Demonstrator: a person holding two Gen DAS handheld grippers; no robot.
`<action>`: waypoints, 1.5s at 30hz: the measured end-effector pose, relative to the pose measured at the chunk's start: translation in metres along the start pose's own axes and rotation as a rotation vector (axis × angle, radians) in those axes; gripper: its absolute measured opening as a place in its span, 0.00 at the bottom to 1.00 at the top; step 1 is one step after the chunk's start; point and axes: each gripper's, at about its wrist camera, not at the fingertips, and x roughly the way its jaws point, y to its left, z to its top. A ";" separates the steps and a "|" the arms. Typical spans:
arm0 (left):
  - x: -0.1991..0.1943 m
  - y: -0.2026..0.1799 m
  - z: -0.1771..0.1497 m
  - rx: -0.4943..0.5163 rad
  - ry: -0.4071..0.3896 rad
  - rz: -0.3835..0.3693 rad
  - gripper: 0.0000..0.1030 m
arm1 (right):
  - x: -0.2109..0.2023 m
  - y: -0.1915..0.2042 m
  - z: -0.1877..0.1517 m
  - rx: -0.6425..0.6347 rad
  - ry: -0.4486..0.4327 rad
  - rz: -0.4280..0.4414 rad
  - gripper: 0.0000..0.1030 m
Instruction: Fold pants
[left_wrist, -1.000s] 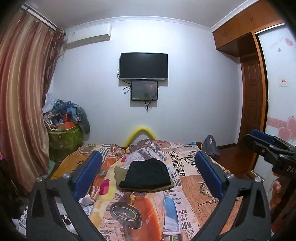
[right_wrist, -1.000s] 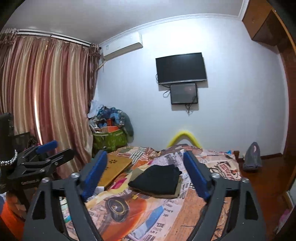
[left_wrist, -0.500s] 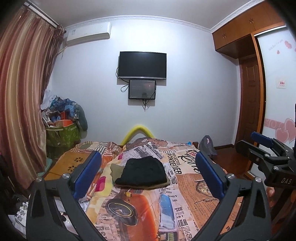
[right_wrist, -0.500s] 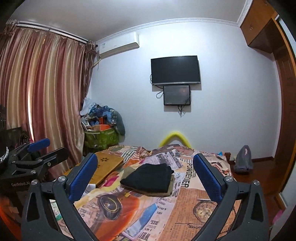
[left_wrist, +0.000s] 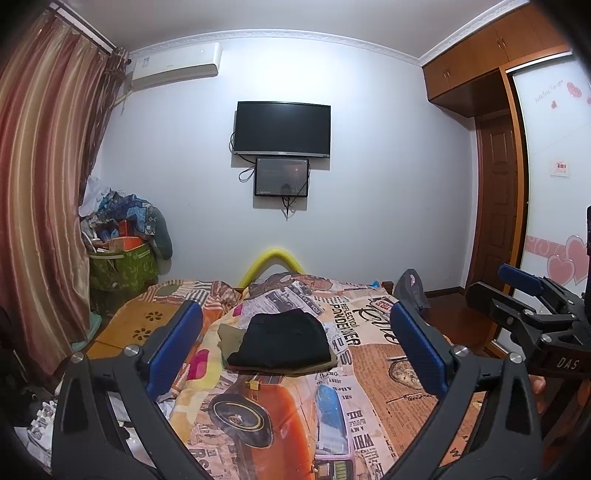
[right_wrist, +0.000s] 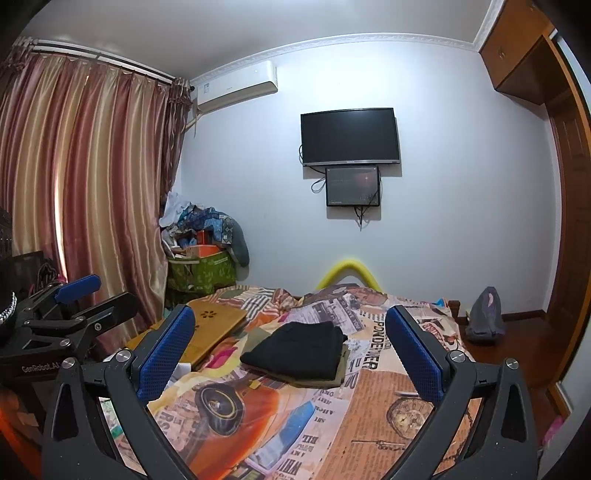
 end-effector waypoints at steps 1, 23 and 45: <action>0.000 0.000 0.000 0.000 0.000 0.000 1.00 | -0.001 0.000 0.001 0.001 0.001 0.000 1.00; -0.001 -0.006 0.001 0.010 0.002 -0.031 1.00 | -0.007 -0.002 0.002 0.016 -0.004 -0.003 1.00; 0.002 -0.006 -0.002 0.018 0.015 -0.058 1.00 | -0.006 -0.001 0.001 0.027 0.003 -0.013 1.00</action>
